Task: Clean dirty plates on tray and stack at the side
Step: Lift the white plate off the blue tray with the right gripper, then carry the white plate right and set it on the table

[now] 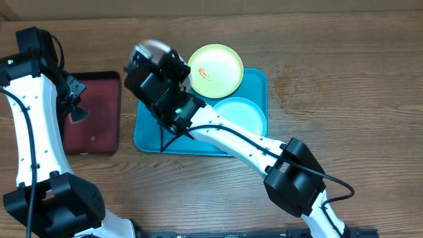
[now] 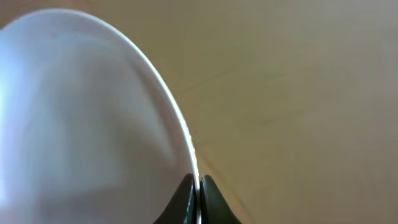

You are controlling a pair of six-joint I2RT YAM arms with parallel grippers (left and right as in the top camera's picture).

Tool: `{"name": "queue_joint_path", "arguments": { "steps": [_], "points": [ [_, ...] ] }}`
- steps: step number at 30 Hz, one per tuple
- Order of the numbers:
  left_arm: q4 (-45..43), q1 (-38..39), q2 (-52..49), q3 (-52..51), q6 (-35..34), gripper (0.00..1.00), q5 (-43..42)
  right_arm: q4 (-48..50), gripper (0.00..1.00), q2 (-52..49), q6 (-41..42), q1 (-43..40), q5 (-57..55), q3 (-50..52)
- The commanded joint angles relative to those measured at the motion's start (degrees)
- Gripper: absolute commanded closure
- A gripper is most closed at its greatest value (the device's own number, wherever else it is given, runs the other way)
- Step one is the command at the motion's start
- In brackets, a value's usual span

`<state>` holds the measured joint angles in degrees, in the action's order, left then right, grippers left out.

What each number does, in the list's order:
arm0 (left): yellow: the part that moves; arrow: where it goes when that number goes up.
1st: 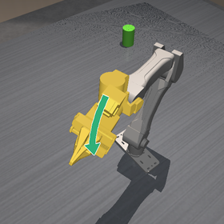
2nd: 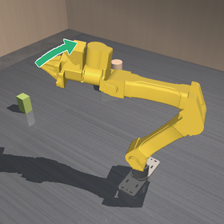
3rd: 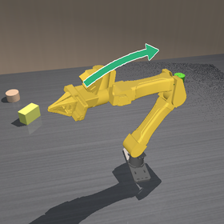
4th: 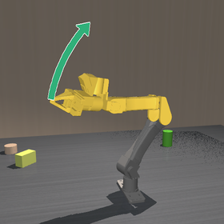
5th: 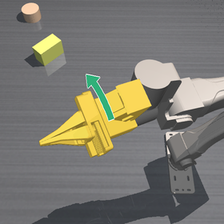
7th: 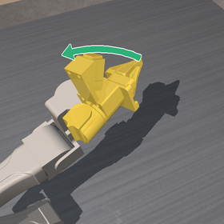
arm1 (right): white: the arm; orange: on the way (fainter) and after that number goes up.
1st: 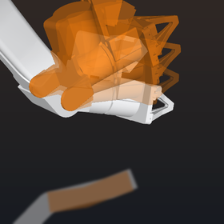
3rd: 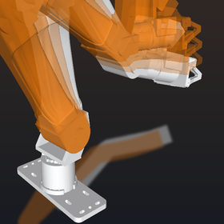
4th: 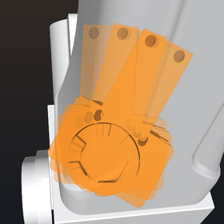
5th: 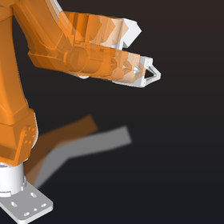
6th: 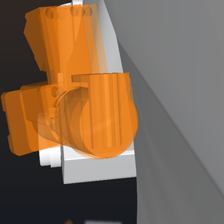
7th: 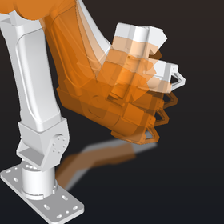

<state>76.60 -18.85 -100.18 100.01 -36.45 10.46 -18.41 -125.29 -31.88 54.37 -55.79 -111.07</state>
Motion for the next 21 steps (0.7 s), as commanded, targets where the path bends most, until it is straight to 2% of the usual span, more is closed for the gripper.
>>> {"name": "queue_joint_path", "arguments": {
  "steps": [1,4,7,10,12,14,21],
  "points": [
    [0.02,0.02,0.09,-0.44,1.60,0.96,-1.40,-0.55,0.96,3.93,9.53,-1.73,-1.25,-1.97],
    [0.07,0.04,0.09,-0.44,1.79,0.96,-1.53,-11.30,0.96,5.14,19.76,-5.49,10.36,-3.76],
    [0.00,0.11,0.09,-0.44,1.77,0.96,-1.55,-22.84,0.96,5.97,30.42,-11.76,30.77,-6.27],
    [-0.26,0.13,0.09,-0.44,1.77,0.96,-1.55,-29.09,0.96,6.03,36.24,-20.00,53.42,-7.56],
    [-0.22,0.13,0.09,-0.44,1.75,0.96,-1.57,-32.11,0.96,6.03,38.75,-25.97,63.58,-7.52],
    [-0.17,0.13,0.09,-0.46,1.75,0.96,-1.57,-36.41,0.96,6.03,40.37,-31.82,67.69,-7.43],
    [-0.61,0.13,0.07,-0.55,1.75,0.96,-2.89,-48.57,0.96,6.01,41.51,-47.80,66.66,-6.40]
  ]
}}
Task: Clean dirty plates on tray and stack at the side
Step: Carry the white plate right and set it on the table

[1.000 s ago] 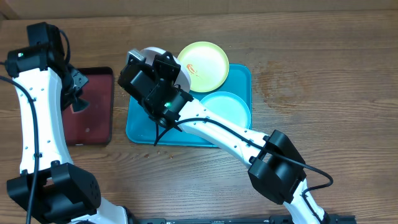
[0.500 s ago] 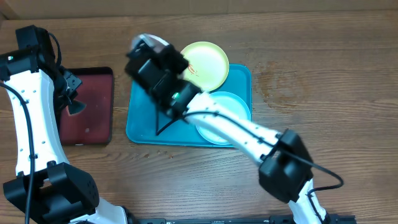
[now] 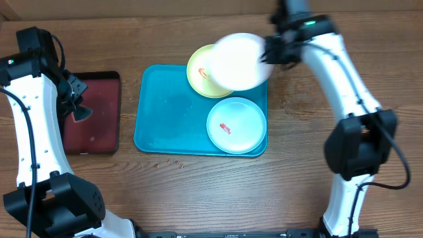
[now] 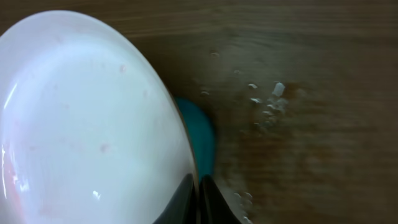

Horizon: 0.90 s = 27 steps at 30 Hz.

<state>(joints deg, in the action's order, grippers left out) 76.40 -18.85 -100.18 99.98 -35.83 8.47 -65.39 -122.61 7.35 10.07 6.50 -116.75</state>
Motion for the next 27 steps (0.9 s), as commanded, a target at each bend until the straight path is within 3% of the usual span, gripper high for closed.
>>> {"name": "queue_joint_path", "arguments": {
  "steps": [1,10,20,23,27],
  "points": [
    [-0.44,0.13,0.04,-0.52,1.14,0.96,-0.90,-2.38,0.96,3.32,2.29,-5.09,3.72,-0.31],
    [-0.33,0.13,0.00,-0.52,1.14,0.96,-1.07,0.63,0.96,3.32,2.29,-18.71,-1.29,11.69],
    [-0.15,0.13,-0.50,-0.52,1.16,0.96,-1.07,10.49,0.96,3.32,2.29,-23.06,-1.29,22.60],
    [-0.17,0.17,-0.74,-0.52,1.14,0.96,-1.09,10.47,0.72,3.32,2.27,-22.75,-0.35,22.53],
    [-0.15,0.22,-0.79,-0.52,1.16,0.96,-2.29,9.11,0.66,3.34,1.97,-22.34,3.06,20.70]
  ]
}}
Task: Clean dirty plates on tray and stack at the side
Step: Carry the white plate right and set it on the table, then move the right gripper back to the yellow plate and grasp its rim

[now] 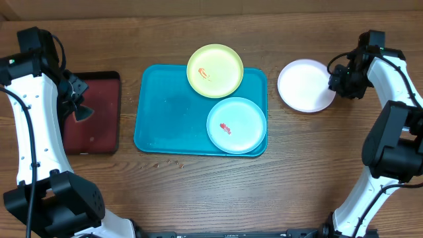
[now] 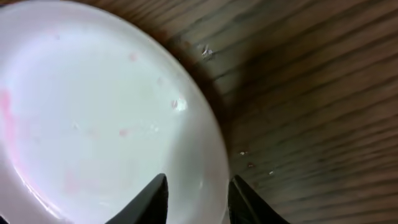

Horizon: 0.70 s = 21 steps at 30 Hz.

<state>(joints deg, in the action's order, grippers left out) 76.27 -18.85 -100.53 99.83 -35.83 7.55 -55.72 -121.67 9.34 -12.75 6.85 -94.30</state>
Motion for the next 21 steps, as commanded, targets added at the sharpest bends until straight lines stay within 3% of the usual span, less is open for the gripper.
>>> {"name": "queue_joint_path", "arguments": {
  "steps": [1,7,11,17,21],
  "points": [
    [-0.04,0.24,-0.44,-0.37,1.16,0.96,-1.73,-1.38,0.65,2.43,-0.17,0.48,2.73,-3.04],
    [-0.22,0.26,-0.46,-0.37,1.16,0.96,-1.73,-8.68,0.52,2.97,-0.68,1.05,9.94,-15.26],
    [-0.44,0.87,-0.46,-0.37,1.16,0.96,-1.73,-4.13,0.39,2.95,-6.25,4.07,20.74,-17.46],
    [-0.44,1.79,-0.46,-0.37,1.22,0.96,-1.66,4.92,0.36,0.87,-7.32,13.25,18.95,-16.96],
    [-0.39,1.79,-0.46,-0.37,1.64,0.96,-1.66,10.16,0.36,-1.92,-10.32,20.70,11.15,-16.96]
  ]
}}
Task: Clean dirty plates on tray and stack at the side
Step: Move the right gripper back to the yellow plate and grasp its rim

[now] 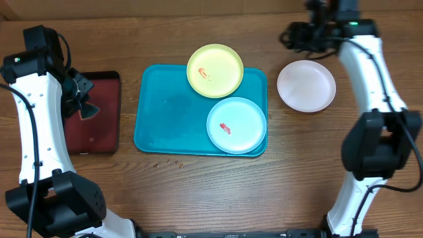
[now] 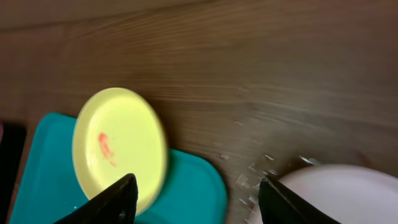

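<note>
A white plate (image 1: pixel 306 86) lies on the wood to the right of the teal tray (image 1: pixel 165 119). On the tray's far edge rests a yellow plate (image 1: pixel 215 70) with a red smear, and a light blue plate (image 1: pixel 236 125) with a red spot sits at its near right. My right gripper (image 1: pixel 291 34) hovers open and empty above the table's far side, between the yellow plate (image 2: pixel 118 146) and the white plate (image 2: pixel 323 193). Over a dark red mat (image 1: pixel 92 112) at the left is my left gripper (image 1: pixel 80 99); its jaws show too small to read.
Small crumbs (image 1: pixel 168 162) lie on the wood in front of the tray. The table's far edge meets a cardboard wall (image 1: pixel 198 6) just behind the right arm.
My right gripper has left the white plate's right rim and now hovers wide open above the far side, between the yellow and white plates. The white plate stays put. The left arm shifted slightly.
My right gripper first held the white plate by its rim over the tray's far left corner. Then it held the plate above the yellow one. Then the plate lay on the wood right of the tray with the jaws parted at its rim; now the gripper is away.
</note>
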You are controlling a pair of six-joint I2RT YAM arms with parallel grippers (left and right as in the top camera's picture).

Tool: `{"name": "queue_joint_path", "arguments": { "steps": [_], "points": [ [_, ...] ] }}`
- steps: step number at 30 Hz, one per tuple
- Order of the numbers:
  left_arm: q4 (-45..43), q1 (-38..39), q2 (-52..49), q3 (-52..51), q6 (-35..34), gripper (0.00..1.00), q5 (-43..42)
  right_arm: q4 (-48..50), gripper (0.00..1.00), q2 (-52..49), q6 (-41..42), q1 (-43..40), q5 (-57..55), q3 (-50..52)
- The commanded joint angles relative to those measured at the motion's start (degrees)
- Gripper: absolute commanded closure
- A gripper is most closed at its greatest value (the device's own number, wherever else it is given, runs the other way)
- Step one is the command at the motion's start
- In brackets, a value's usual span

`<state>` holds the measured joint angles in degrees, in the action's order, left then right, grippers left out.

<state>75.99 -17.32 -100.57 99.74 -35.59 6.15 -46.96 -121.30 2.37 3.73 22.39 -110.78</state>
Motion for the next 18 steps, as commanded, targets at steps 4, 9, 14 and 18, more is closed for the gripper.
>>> {"name": "queue_joint_path", "arguments": {
  "steps": [4,9,14,18],
  "points": [
    [-0.11,0.26,-0.42,-0.28,1.38,0.96,-0.28,4.96,0.36,-6.25,-9.84,10.62,-10.51,-0.48],
    [-0.17,0.28,-0.42,-0.28,1.36,0.96,-0.31,8.87,0.35,-10.62,-14.34,15.34,-16.06,-0.48],
    [-0.20,0.42,-0.42,-0.28,1.36,0.96,-0.28,11.28,0.36,-13.11,-14.73,17.18,-21.70,-0.48],
    [-0.46,0.52,-0.42,-0.28,1.36,0.96,-0.28,12.46,0.34,-13.94,-14.86,17.20,-21.70,-0.48]
  ]
}}
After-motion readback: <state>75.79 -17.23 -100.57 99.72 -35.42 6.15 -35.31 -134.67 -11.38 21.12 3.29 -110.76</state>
